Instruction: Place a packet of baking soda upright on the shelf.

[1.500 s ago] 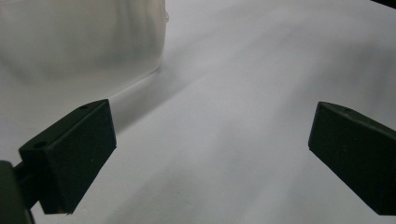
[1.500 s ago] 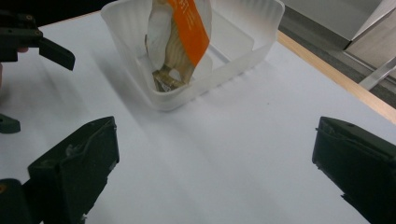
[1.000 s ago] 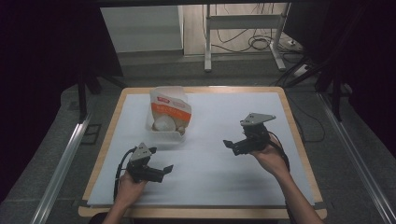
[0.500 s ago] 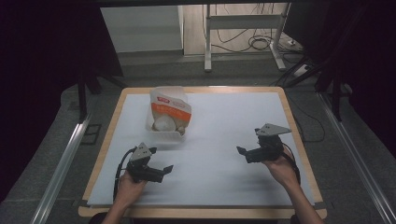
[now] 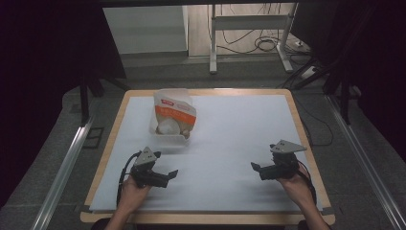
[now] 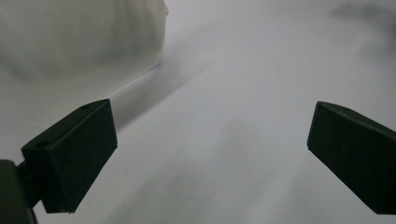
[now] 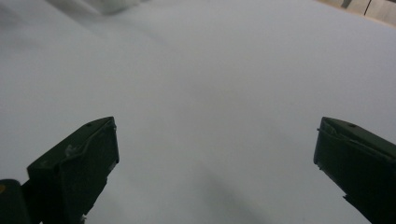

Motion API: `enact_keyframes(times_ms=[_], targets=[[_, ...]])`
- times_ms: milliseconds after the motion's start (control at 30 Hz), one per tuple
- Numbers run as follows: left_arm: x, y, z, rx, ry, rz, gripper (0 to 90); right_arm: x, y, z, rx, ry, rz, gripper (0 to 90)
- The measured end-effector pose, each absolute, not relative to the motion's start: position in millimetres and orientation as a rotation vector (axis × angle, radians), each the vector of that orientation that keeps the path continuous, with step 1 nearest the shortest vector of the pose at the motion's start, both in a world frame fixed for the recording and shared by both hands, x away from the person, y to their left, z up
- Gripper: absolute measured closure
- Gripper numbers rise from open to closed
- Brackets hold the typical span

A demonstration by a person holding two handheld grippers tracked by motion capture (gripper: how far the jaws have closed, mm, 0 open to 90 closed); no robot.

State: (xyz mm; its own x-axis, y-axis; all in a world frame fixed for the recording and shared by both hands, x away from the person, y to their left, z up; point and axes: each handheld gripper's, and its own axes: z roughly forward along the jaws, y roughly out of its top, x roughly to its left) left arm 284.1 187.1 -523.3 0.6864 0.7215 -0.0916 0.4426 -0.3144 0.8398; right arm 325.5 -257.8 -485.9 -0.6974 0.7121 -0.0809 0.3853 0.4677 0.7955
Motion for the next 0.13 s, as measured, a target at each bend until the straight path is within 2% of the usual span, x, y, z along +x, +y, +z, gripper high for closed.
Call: enact_keyframes(times_ms=[133], targets=[[284.2,186.4,-523.1,1.965,0.899,0.378,1.6,326.6,-257.0,-487.4,0.921,2.322,1.1,0.0]])
